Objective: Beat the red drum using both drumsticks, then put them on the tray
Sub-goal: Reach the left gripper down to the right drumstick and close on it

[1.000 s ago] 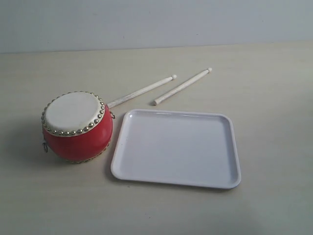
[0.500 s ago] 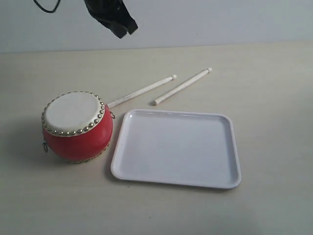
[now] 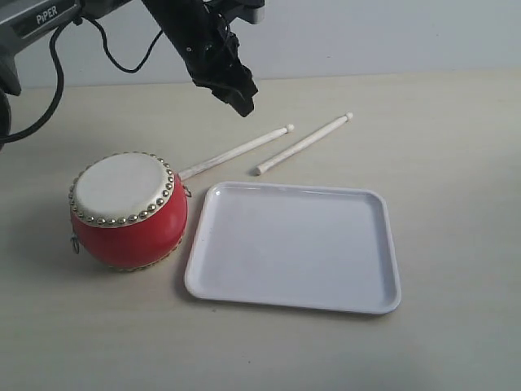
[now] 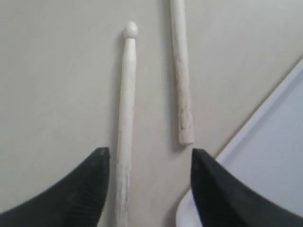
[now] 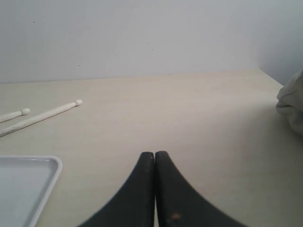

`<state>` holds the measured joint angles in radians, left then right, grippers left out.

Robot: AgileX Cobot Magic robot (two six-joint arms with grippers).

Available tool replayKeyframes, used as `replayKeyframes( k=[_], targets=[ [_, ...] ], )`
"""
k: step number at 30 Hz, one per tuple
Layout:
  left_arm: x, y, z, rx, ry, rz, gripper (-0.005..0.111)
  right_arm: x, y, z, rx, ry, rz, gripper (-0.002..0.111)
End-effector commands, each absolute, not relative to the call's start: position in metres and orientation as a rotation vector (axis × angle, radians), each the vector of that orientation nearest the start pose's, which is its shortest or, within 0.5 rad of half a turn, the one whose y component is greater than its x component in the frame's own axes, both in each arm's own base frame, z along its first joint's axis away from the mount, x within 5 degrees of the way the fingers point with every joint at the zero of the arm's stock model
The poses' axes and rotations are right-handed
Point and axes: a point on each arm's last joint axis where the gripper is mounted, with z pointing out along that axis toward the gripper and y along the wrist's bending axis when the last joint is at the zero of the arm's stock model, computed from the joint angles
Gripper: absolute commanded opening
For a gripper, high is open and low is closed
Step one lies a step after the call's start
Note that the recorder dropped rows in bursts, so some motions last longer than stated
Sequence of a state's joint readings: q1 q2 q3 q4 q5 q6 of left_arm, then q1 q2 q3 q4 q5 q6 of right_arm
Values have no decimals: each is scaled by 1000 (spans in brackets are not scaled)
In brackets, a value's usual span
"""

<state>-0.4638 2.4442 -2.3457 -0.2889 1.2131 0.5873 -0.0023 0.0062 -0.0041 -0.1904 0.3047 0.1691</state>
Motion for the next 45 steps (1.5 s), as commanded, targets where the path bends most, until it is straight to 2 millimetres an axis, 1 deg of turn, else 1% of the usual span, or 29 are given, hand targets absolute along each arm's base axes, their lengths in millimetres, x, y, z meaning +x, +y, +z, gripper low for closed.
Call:
replayKeyframes(
  k=[1, 6, 12, 15, 21, 23, 29, 35, 42, 45],
  targets=[
    [457, -265, 202, 1330, 2405, -387, 63, 54, -5, 187, 35, 1770, -63, 0],
    [452, -281, 183, 1372, 2407, -384, 63, 54, -5, 187, 35, 1770, -63, 0],
    [445, -298, 171, 1413, 2391, -376, 63, 54, -5, 187, 35, 1770, -63, 0],
    [444, -303, 165, 1417, 2386, -365, 63, 54, -5, 187, 35, 1770, -63, 0],
    [448, -303, 140, 1420, 2419, -319, 63, 54, -5, 187, 35, 1770, -63, 0],
    [449, -304, 135, 1412, 2413, -314, 63, 54, -5, 187, 35, 1770, -63, 0],
    [452, -306, 129, 1382, 2395, -328, 63, 54, -5, 187, 35, 1770, -63, 0],
    [451, -308, 129, 1381, 2400, -339, 62, 54, -5, 187, 35, 1770, -63, 0],
    [440, -326, 129, 1441, 2353, -302, 59, 54, -5, 187, 35, 1770, -63, 0],
    [440, -327, 128, 1448, 2345, -264, 59, 54, -5, 187, 35, 1770, -63, 0]
  ],
)
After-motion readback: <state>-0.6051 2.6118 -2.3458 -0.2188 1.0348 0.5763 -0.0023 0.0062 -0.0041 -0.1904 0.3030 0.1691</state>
